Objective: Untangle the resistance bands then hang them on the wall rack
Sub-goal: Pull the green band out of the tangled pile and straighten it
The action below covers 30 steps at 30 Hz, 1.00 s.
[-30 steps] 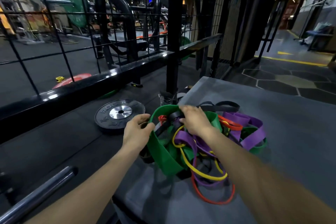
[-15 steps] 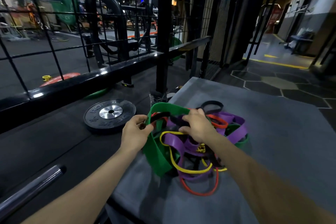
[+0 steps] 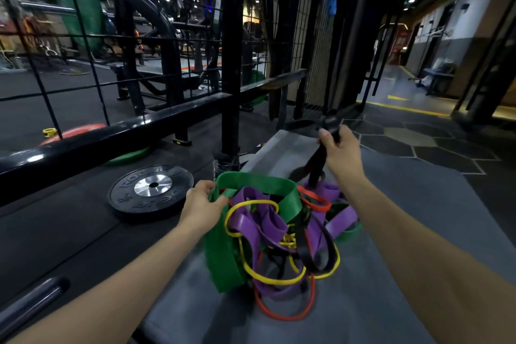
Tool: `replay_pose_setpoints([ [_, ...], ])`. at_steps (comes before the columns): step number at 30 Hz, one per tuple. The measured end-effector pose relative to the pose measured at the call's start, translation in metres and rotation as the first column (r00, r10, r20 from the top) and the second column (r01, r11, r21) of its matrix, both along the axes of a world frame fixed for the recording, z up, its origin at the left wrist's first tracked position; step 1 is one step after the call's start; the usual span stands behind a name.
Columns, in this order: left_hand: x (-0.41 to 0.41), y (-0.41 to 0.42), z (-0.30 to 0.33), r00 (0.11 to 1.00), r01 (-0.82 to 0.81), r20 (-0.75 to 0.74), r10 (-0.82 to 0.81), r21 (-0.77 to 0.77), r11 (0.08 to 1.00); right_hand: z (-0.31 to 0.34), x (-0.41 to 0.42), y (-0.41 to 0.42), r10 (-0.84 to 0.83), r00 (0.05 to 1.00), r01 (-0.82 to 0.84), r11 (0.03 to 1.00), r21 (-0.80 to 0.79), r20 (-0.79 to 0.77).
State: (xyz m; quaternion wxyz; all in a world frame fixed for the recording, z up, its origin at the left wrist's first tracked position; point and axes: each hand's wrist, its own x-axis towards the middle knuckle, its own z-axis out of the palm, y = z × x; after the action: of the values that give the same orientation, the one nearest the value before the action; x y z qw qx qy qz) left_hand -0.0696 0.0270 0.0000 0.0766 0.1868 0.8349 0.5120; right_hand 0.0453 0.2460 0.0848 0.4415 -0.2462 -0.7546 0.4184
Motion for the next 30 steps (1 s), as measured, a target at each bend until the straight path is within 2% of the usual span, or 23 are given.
replay_pose_setpoints([
  [2, -0.004, 0.006, -0.001, 1.000, -0.003, 0.029, 0.004, -0.023, 1.000, 0.000, -0.007, 0.011, -0.018, 1.000, 0.018, 1.000, -0.005, -0.003],
  [6, -0.014, 0.014, -0.009, 0.991, 0.011, 0.136, -0.003, -0.056, 0.998, -0.010, -0.021, 0.032, -0.033, 0.991, 0.026, 0.998, 0.049, 0.131],
  [11, -0.019, 0.018, -0.017, 0.977, 0.114, 0.184, -0.110, -0.014, 0.993, -0.027, -0.038, 0.048, -0.024, 0.968, -0.002, 0.994, 0.106, 0.250],
  [12, -0.020, 0.017, -0.017, 0.977, 0.114, 0.182, -0.112, -0.002, 0.993, -0.030, -0.041, 0.050, -0.024, 0.943, -0.019, 0.992, 0.125, 0.333],
  [14, -0.021, 0.017, -0.019, 0.980, 0.105, 0.168, -0.108, 0.028, 0.994, -0.039, -0.047, 0.053, -0.105, 0.811, -0.050, 0.968, 0.246, 0.576],
  [16, -0.022, 0.016, -0.019, 0.982, 0.097, 0.155, -0.107, 0.065, 0.993, -0.049, -0.048, 0.050, -0.187, 0.720, -0.070, 0.938, 0.338, 0.668],
  [21, -0.019, 0.010, -0.023, 0.949, 0.146, 0.257, -0.183, 0.156, 0.977, -0.069, -0.037, 0.019, -0.134, 0.795, -0.141, 0.908, 0.395, 0.592],
  [23, -0.017, 0.006, -0.024, 0.936, 0.148, 0.287, -0.203, 0.202, 0.968, -0.081, -0.028, 0.007, -0.101, 0.724, -0.209, 0.911, 0.356, 0.683],
  [25, -0.011, 0.002, -0.021, 0.932, 0.143, 0.290, -0.215, 0.251, 0.957, -0.092, -0.019, 0.003, -0.077, 0.658, -0.184, 0.949, 0.258, 0.749],
  [26, -0.009, 0.001, -0.019, 0.931, 0.140, 0.292, -0.220, 0.271, 0.952, -0.095, -0.014, 0.002, -0.071, 0.660, -0.152, 0.962, 0.225, 0.748],
  [30, -0.001, -0.008, 0.001, 0.962, 0.114, 0.202, -0.184, 0.314, 0.942, -0.074, 0.003, 0.003, -0.110, 0.780, -0.049, 0.971, 0.235, 0.616],
])
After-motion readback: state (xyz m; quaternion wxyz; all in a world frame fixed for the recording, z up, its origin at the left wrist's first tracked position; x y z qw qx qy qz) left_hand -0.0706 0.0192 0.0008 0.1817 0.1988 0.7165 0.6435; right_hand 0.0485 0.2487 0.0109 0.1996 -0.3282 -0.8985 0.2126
